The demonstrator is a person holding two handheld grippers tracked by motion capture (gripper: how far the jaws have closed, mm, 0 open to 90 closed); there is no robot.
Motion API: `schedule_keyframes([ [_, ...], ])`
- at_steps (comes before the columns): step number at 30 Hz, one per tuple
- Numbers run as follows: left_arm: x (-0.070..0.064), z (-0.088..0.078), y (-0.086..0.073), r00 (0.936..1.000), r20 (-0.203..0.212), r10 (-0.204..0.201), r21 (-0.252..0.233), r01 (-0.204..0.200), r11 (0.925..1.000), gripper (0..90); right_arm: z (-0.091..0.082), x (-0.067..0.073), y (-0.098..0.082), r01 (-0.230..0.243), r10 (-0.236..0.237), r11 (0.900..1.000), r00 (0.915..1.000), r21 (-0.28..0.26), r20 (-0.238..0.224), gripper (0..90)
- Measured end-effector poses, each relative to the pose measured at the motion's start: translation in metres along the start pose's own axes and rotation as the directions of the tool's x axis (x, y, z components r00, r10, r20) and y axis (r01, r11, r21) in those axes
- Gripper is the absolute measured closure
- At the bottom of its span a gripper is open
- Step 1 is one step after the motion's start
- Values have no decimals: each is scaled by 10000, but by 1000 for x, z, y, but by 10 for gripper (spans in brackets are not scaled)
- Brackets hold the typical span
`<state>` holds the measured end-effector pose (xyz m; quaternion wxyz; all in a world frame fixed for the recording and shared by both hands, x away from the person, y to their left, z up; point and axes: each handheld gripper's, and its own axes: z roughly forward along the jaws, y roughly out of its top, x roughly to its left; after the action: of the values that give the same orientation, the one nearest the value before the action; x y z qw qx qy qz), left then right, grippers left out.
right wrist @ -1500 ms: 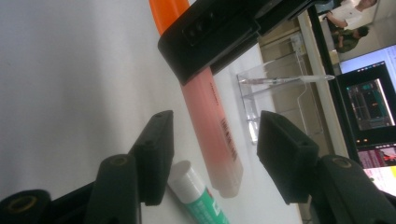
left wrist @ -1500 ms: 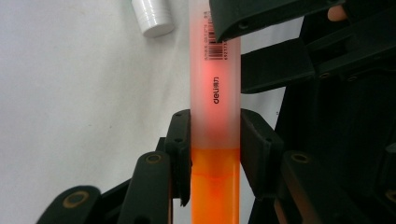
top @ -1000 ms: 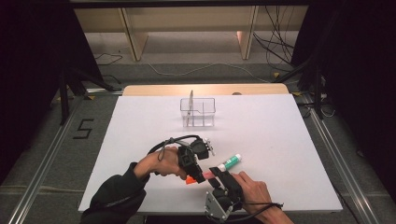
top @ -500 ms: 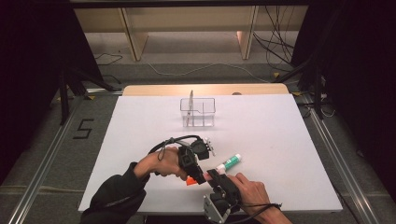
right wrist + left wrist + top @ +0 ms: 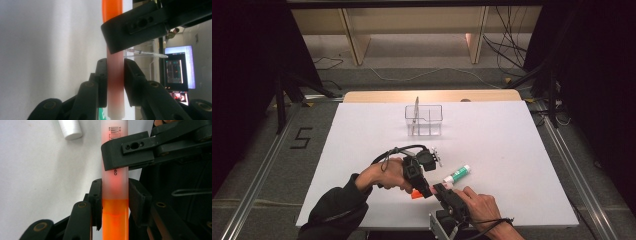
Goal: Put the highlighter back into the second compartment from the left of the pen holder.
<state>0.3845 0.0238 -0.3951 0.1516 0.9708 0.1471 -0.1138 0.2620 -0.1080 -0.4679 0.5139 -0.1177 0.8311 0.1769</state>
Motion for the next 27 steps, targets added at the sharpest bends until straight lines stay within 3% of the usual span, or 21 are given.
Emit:
schedule_keyframes([
  [6, 1, -1, -1, 9999, 156, 14, 35, -15, 10000, 644, -1, 1, -1, 117, -118, 9999, 9999, -54, -79, 771],
  [8, 0, -4, -2, 10000, -54, -35, -129, 35, 9999, 535, -1, -1, -2, 190, -189, 9998, 9997, 24, -167, 771],
  [12, -1, -15, -8, 9995, -301, 2, -680, -22, 9977, 369, -1, -3, -10, -137, 139, 9998, 9998, 146, -137, 772],
  [13, -2, -19, -11, 9989, -445, -120, -937, 78, 9956, 338, -1, -6, -13, -240, 243, 9996, 9995, 160, -193, 771],
  [14, -1, -22, -13, 9983, -555, -183, -1183, 116, 9929, 319, -2, -5, -16, -681, 687, 9973, 9974, 262, -224, 771],
  [15, 0, -25, -16, 9970, -679, -383, -1535, 275, 9878, 296, -2, -8, -20, -673, 680, 9975, 9973, 230, -292, 772],
  [18, 1, -34, -26, 9929, -959, -699, -2366, 455, 9705, 264, -2, -13, -30, -1488, 1500, 9885, 9876, 277, -470, 771],
  [20, 1, -37, -33, 9888, -1296, -743, -2782, 357, 9599, 238, -2, -18, -36, -2122, 2137, 9768, 9750, 301, -610, 772],
  [22, 2, -38, -41, 9843, -1482, -958, -3184, 442, 9469, 225, -1, -23, -44, -2933, 2944, 9557, 9531, 259, -696, 771],
  [26, 3, -36, -54, 9738, -1822, -1363, -4130, 500, 9094, 203, 0, -36, -58, -4632, 4631, 8859, 8793, 263, -1109, 771],
  [27, 2, -35, -58, 9696, -1948, -1484, -4426, 482, 8954, 200, 1, -39, -62, -5104, 5081, 8598, 8519, 167, -1265, 771],
])
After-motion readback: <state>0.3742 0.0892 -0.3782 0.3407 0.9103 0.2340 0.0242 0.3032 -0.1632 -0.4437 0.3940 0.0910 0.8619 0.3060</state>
